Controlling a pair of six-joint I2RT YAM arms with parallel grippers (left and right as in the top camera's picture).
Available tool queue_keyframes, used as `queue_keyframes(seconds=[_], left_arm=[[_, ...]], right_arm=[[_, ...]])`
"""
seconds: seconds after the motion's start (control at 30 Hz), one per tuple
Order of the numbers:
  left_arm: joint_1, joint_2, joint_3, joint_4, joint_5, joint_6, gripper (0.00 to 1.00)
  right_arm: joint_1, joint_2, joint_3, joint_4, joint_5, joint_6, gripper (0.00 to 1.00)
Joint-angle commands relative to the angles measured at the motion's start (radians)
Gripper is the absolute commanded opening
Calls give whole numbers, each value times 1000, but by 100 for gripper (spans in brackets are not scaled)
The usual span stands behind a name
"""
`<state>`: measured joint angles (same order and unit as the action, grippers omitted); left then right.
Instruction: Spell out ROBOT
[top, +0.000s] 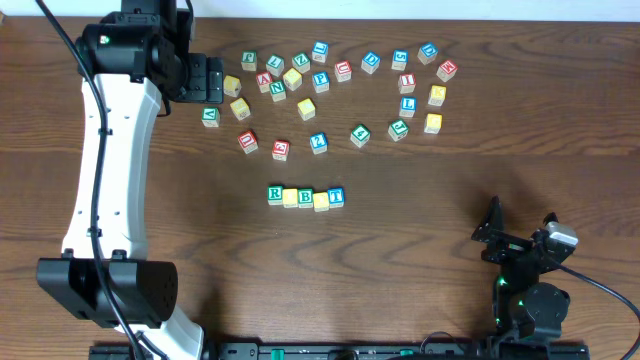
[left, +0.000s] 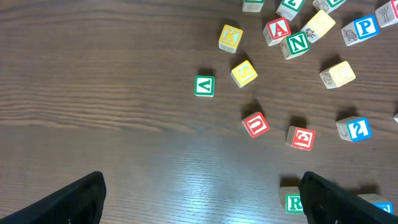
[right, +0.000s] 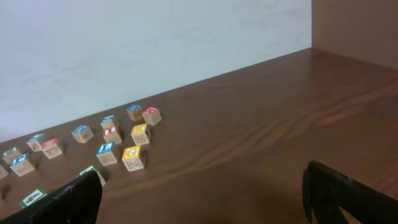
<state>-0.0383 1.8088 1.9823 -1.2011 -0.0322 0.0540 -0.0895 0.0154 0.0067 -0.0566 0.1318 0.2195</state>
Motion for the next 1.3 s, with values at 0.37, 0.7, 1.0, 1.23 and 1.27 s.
queue_keyframes(seconds=[0.37,0.7,1.0,1.23,1.27], left_arm=[[1,1,-2,-3,-5,9,98],[1,1,-2,-3,-5,9,98],[-2,-23,-2,22,-5,9,98],[-2,-87,-2,106,-5,5,98],[-2,-95,-2,124,-5,5,98]], right_arm=[[-2,-2,-1,-4,4,11,99],[-2,-2,-1,-4,4,11,99],[-2,-2,-1,-4,4,11,99],[-2,-2,-1,-4,4,11,99],[-2,-2,-1,-4,4,11,99]])
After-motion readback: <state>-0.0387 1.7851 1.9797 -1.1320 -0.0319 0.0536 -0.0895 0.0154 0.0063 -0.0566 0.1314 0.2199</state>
